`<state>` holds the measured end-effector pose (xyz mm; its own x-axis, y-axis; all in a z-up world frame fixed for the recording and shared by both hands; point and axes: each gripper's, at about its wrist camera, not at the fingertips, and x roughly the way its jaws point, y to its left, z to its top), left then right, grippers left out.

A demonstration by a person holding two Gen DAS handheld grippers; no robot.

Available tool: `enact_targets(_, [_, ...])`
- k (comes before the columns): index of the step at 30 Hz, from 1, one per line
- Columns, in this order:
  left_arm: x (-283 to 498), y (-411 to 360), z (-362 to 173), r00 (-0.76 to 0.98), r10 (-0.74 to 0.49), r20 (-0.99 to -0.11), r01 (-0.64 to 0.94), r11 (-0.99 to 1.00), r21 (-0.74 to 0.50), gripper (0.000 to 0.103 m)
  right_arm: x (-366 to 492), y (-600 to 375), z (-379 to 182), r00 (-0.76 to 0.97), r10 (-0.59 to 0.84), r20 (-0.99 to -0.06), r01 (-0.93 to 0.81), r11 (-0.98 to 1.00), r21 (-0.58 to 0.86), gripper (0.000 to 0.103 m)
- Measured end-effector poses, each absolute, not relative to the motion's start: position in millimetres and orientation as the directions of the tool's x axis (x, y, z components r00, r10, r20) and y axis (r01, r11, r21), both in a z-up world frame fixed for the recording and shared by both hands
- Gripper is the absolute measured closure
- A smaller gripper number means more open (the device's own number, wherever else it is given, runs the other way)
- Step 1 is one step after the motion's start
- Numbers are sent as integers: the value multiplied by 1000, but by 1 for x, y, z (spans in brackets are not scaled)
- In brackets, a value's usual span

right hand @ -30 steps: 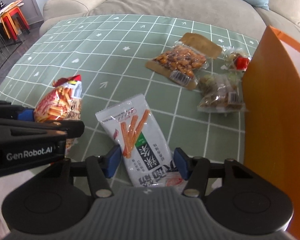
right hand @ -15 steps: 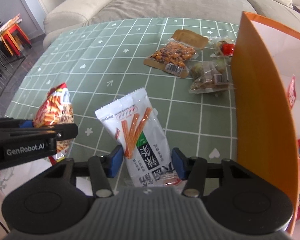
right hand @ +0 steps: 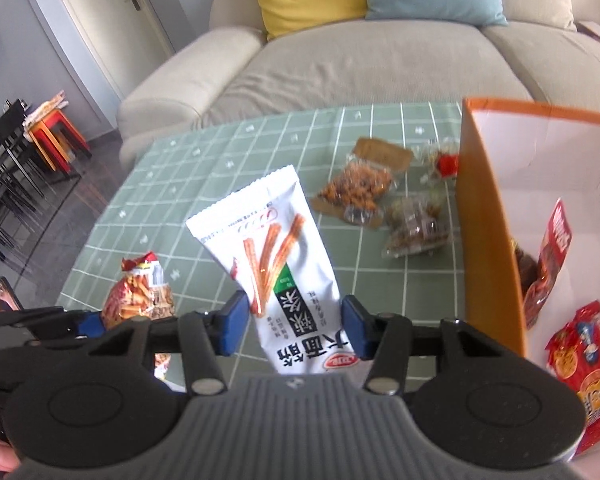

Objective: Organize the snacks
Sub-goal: 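Lift both held bags and carry them toward the orange box, then lower both bags into the box and open both tools to release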

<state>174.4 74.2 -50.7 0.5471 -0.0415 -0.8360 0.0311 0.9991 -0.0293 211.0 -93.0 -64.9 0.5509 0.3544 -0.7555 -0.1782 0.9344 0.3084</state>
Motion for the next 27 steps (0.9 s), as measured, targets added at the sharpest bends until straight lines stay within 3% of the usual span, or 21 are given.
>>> enact_targets(12, [166, 40, -19, 586, -20, -810, 47, 999, 9, 55, 189, -118, -17, 618, 334, -712, -183, 942, 283, 54])
enact_targets(27, [190, -61, 28, 648, -165, -744, 101, 986, -131, 55, 186, -210, 24, 697, 204, -688, -107, 978, 182, 55])
